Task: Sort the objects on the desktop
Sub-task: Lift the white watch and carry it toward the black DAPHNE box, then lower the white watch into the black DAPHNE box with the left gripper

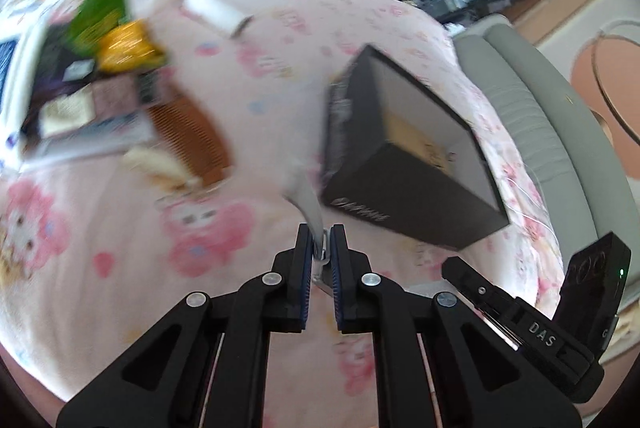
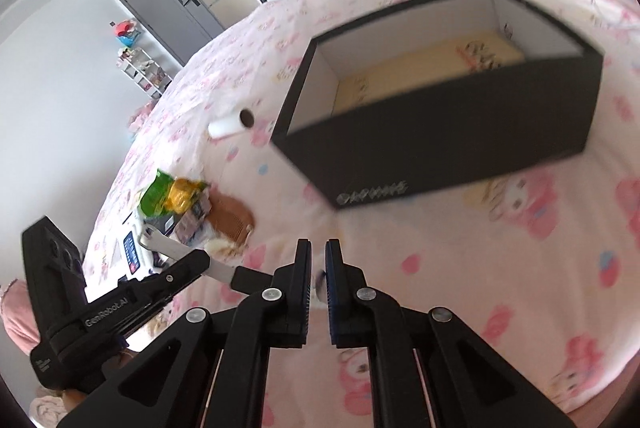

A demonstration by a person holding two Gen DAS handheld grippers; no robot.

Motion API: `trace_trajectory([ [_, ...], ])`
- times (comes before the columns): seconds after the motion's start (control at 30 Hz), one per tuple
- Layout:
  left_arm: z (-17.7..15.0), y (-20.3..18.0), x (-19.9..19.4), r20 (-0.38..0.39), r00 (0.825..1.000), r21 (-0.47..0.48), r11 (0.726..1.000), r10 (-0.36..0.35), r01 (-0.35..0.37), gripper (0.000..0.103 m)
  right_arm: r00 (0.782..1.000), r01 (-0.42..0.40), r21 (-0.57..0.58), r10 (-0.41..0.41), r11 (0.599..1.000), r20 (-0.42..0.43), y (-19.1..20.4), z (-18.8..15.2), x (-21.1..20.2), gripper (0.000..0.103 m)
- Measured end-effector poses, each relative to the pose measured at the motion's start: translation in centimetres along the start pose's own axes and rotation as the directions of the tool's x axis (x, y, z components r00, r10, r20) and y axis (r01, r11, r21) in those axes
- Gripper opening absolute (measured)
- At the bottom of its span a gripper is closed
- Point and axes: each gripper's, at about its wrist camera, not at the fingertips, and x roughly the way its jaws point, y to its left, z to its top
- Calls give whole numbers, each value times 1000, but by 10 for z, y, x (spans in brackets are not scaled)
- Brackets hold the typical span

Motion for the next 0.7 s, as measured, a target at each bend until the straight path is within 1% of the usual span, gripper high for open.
trace_trajectory([
  [0.07, 6, -20, 7, 1, 1000, 39, 999, -20, 20, 5, 1000, 18, -11, -18, 1000, 22, -7, 12, -10, 5],
  [0.13, 11, -39, 14, -2, 1000, 75, 997, -24, 24, 5, 999, 33, -21, -32, 999, 35, -11, 21, -16, 5],
  [0.2, 12, -48, 21, -3, 1000, 92, 996, -8, 8, 5, 998, 51, -39, -49, 998, 42, -14, 26, -20, 5],
  [0.27, 11, -51, 28, -4, 1000, 98, 995, 12, -11, 5, 997, 70, -45, -69, 997, 32, -19, 25, -20, 5],
  [0.37, 3, -37, 31, -6, 999, 73, 996, 50, -50, 5, 999, 48, 4, -48, 999, -20, -34, 12, -10, 5],
  [0.47, -3, -12, 31, -12, 996, 19, 996, 91, -90, 5, 995, 36, 17, -35, 999, -99, -39, -6, 11, 5],
  [0.57, -8, 14, 20, 1, 993, -32, 992, 121, -121, 4, 985, -2, 31, 8, 1000, -174, -32, -19, 37, 6],
  [0.7, -13, 41, 13, -4, 990, -72, 987, 144, -144, 4, 969, -2, 66, 18, 998, -244, -28, -34, 63, 6],
])
